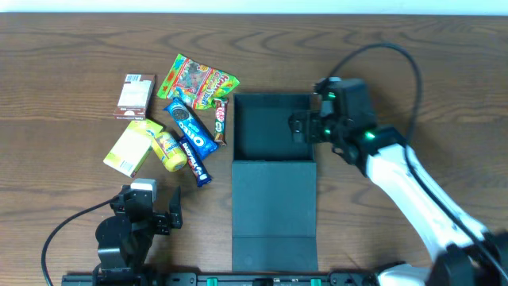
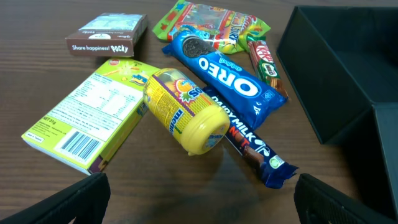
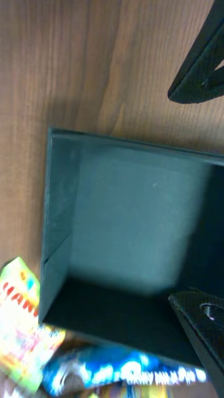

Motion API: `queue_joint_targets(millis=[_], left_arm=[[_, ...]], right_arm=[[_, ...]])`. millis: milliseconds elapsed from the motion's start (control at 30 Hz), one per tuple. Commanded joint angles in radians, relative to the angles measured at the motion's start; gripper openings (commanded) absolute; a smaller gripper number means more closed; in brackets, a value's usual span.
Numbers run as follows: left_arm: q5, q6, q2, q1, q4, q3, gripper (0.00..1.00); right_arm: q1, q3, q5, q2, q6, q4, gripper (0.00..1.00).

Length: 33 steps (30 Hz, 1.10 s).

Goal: Pack container
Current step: 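Reach the right gripper to the right edge of the green box, then grip the box wall with the right gripper and rotate the box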

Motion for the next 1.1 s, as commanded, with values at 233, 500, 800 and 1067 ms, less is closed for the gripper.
queue_joint_targets(millis=[233, 500, 800, 1067], left_arm=[[0.0, -0.008, -0.006, 0.005, 0.002, -0.013, 0.96], [0.0, -0.008, -0.006, 0.005, 0.002, -0.013, 0.96], [0.0, -0.008, -0.006, 0.005, 0.002, -0.013, 0.96], [0.0, -0.008, -0.006, 0.005, 0.002, -0.013, 0.96]], right_arm=[[0.019, 0.061, 0.169, 0.257, -0.055, 0.043, 0.9], [-0.015, 0.061, 0.176, 0.295, -0.061, 0.067, 0.22], [-0.182, 0.062, 0.175, 0.268, -0.06, -0.007, 0.05], [-0.29, 0.069, 0.175, 0.228, 0.063, 0.003, 0.01]])
